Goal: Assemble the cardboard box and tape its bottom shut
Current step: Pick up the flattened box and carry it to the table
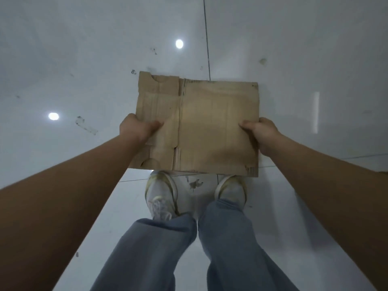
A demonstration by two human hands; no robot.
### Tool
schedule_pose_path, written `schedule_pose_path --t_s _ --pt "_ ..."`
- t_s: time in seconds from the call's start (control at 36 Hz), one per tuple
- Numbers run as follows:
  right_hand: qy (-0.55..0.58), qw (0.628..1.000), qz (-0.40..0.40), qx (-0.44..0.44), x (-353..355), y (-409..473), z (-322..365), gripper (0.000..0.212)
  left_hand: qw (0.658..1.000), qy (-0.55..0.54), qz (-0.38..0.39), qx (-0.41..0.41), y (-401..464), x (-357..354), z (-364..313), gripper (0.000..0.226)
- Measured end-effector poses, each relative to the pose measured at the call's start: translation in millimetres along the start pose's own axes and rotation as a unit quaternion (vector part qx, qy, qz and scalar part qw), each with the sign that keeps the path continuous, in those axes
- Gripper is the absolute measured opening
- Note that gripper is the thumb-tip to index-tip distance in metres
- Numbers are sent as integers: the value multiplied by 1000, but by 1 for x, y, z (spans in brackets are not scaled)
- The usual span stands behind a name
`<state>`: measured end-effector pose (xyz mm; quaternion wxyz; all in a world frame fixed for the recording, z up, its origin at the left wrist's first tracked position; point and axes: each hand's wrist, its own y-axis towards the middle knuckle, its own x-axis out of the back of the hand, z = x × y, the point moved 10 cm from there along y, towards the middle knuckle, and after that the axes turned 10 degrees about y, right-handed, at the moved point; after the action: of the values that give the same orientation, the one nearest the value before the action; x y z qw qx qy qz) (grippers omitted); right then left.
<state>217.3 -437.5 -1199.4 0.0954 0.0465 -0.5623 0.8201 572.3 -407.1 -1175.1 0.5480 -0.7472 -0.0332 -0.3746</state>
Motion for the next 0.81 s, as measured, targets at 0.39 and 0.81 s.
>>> schedule_pose_path --t_s 0.39,0.81 --pt "-48 986 -10 158 66 -275 299 42 990 -67 -48 -118 -216 260 -199 54" --pt "-121 856 -98 493 216 -833 676 65 910 -16 -209 -357 -710 696 -434 89"
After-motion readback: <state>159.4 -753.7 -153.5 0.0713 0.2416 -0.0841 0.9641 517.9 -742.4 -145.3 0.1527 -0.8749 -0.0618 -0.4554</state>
